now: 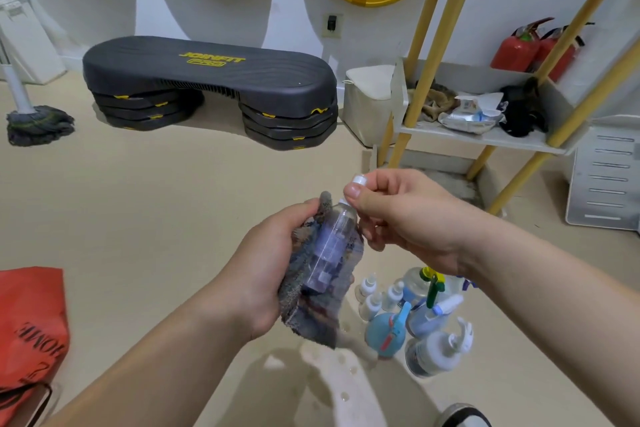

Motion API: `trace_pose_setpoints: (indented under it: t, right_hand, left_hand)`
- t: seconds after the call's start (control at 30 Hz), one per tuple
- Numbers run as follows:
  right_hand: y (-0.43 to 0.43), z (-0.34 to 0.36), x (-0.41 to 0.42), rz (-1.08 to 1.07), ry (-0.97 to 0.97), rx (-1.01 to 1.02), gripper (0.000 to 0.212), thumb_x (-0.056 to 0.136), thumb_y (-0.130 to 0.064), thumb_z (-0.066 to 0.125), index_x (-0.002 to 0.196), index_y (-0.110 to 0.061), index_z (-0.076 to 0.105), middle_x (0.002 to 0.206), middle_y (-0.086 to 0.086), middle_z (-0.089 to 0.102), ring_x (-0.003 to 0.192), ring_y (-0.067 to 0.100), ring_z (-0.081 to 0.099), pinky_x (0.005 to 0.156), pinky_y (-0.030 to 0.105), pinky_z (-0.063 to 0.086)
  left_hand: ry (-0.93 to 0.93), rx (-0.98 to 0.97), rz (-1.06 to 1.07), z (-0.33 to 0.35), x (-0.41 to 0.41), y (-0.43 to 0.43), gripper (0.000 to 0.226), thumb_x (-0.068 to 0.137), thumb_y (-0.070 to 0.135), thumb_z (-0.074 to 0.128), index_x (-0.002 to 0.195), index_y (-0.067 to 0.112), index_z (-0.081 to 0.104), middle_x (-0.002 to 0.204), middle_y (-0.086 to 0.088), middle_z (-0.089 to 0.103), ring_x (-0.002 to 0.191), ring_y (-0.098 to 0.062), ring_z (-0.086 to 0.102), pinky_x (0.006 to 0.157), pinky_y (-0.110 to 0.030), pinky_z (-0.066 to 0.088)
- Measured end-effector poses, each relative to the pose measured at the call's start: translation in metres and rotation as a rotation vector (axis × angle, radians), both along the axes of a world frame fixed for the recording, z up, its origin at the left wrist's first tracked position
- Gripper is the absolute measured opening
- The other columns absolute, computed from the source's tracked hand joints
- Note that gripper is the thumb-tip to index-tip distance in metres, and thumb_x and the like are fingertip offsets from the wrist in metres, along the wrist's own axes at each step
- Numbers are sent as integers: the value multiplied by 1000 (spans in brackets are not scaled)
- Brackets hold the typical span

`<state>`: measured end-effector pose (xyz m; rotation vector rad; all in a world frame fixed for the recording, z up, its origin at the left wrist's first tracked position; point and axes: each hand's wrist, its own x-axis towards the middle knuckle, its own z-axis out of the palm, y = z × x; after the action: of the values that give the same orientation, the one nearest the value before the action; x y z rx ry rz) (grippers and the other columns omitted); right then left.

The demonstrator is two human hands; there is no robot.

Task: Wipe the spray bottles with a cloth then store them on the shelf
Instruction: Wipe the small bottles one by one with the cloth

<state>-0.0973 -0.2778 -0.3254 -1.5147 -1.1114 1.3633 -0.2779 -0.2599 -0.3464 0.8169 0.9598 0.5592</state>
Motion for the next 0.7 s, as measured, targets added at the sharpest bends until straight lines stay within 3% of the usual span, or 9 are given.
trace_pose_setpoints:
  t: [0.03, 0.1, 0.17, 0.3, 0.4, 0.47, 0.6, 0.63, 0.7]
  right_hand:
    - [1, -3, -3, -43, -30, 17, 18, 100, -21, 68, 94, -6, 59, 63, 8, 53, 50, 16, 47, 51, 30, 38]
    - [4, -9, -8, -121, -51, 25, 27, 97, -29, 72, 94, -8, 55, 59, 10, 51, 48, 18, 46, 51, 31, 38]
    - [6, -15, -11, -177, -35, 1, 35, 93, -37, 76, 90, -12, 52, 56, 10, 50, 48, 21, 45, 52, 32, 36]
    - [7, -12, -7, -123, 8, -63, 35, 94, -40, 74, 91, -12, 53, 60, 7, 51, 50, 20, 42, 48, 29, 33]
    - [5, -6, 2, -14, 125, -122, 20, 100, -23, 65, 105, -4, 63, 70, 5, 51, 53, 14, 42, 47, 26, 33]
    - [3, -4, 6, 83, 177, -141, 24, 102, -15, 59, 118, 0, 67, 75, 6, 51, 55, 13, 41, 48, 24, 33]
    - [0, -1, 8, 130, 170, -102, 16, 101, -20, 61, 106, -7, 68, 73, 10, 51, 55, 13, 39, 49, 24, 32]
    - [0, -3, 8, 104, 124, -88, 18, 100, -24, 63, 103, -7, 66, 67, 9, 49, 54, 14, 39, 49, 24, 32]
    - [2, -7, 5, 17, 0, -67, 29, 96, -36, 71, 96, -10, 59, 60, 5, 45, 53, 17, 38, 50, 26, 32]
  left_hand:
    - [116, 254, 32, -5, 1, -2, 31, 104, 38, 56, 104, 14, 75, 97, -11, 77, 78, -24, 69, 77, -37, 55]
    - [346, 807, 27, -13, 2, -9, 17, 103, 31, 58, 114, 33, 71, 87, 6, 73, 79, -15, 65, 77, -37, 53]
    - [416, 1027, -14, -21, 4, -14, 32, 102, 23, 59, 124, 46, 65, 85, 16, 68, 79, -11, 61, 74, -35, 53]
    - [135, 550, 55, -11, 7, -11, 20, 103, 16, 61, 106, 28, 76, 90, 2, 77, 82, -19, 71, 78, -35, 57]
    - [-110, -22, -19, 4, 1, -1, 19, 91, 23, 64, 92, 11, 79, 87, -14, 74, 64, -26, 67, 58, -32, 55]
    - [-146, -220, -121, 10, -3, 1, 28, 84, 31, 63, 83, 9, 80, 85, -15, 72, 57, -27, 62, 53, -29, 49]
    - [-130, -238, -112, 7, -2, 4, 34, 89, 34, 61, 87, 5, 79, 86, -18, 72, 58, -30, 63, 54, -28, 51]
    - [-95, -122, -79, 5, 0, 2, 33, 94, 32, 60, 94, 4, 79, 90, -18, 74, 64, -29, 66, 57, -29, 53]
    - [125, 331, -55, -1, 4, -5, 20, 102, 24, 59, 105, 12, 75, 91, -14, 75, 74, -21, 66, 63, -27, 53]
